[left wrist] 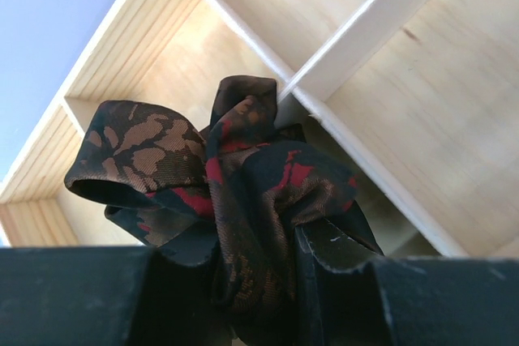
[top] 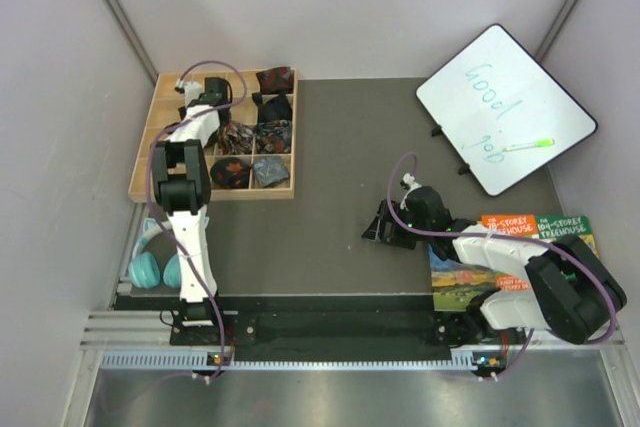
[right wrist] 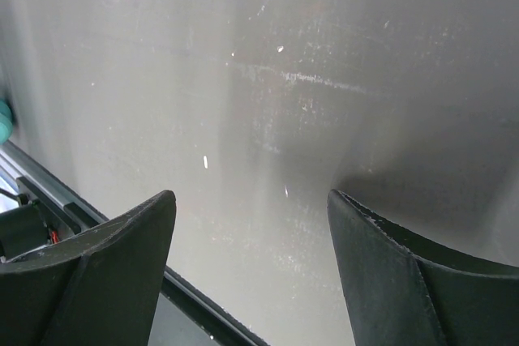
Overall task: Roll the ties
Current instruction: Place the tie in the storage box.
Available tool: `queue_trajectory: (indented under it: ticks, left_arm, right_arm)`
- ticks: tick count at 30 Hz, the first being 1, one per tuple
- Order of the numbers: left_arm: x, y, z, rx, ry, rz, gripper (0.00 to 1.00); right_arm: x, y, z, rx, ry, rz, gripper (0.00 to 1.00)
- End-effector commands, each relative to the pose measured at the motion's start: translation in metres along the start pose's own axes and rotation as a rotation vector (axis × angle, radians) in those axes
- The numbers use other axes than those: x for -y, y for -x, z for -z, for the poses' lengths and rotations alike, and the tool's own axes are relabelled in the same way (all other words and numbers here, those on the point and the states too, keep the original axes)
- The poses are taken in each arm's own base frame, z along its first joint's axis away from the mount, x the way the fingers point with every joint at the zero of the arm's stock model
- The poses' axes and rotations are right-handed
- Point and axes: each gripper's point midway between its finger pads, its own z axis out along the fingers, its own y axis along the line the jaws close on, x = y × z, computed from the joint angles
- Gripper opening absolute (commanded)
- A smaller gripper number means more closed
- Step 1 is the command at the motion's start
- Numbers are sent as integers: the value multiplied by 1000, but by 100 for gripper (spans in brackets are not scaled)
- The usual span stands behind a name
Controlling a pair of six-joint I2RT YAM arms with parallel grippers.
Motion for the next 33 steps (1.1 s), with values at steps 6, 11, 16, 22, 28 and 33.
queue_trajectory:
  ticks: [6,11,16,22,28,33]
  left_arm:
    - [-57,-7,-29,-44,220,28,0]
    - [-72,11,-35,-40,231,59,0]
    - [-75,13,-41,-73,201,132,0]
    - [-70,6,-42,-102,163,129,4]
    - [-51,-23,-35,-168,91,115,30]
    - [-28,-24,-9,-163,22,119,40]
  right_arm:
    - [9,-10,-2,-37,-35,17,76]
    - [9,-10,-3,-41,-33,18,76]
    - [9,-11,-3,-44,-33,19,76]
    - [8,-10,-4,-43,-31,20,76]
    - [8,-10,-4,-45,-29,19,76]
    - [8,-11,-5,-50,-30,20,76]
